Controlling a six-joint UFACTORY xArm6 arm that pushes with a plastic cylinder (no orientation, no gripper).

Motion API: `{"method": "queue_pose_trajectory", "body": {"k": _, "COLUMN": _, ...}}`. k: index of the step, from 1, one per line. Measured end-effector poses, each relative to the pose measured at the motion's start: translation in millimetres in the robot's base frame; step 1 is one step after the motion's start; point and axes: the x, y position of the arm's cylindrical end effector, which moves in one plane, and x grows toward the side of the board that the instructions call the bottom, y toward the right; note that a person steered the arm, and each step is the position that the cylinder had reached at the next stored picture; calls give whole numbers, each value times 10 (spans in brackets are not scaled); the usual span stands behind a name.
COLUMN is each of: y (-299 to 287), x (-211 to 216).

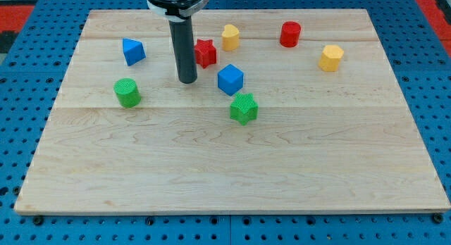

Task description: Place the red star in between the yellow heart and green circle

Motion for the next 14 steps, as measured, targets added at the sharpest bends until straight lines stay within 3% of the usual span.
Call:
{"method": "queue_pose_trajectory", "body": {"k": 4, "y": -40, "x": -46}}
{"method": "queue_pose_trajectory", "body": {"k": 7, "y": -245, "x": -622}}
{"method": "queue_pose_trajectory", "body": {"k": 8, "y": -196, "x": -622}}
{"method": "queue_pose_trajectory", "body": {"k": 10, "y": 753, "x": -566}}
{"method": "queue_pose_trajectory", "body": {"k": 13, "y": 823, "x": -271}}
{"method": "queue_pose_trajectory", "body": {"k": 14, "y": 1032, "x": 12}}
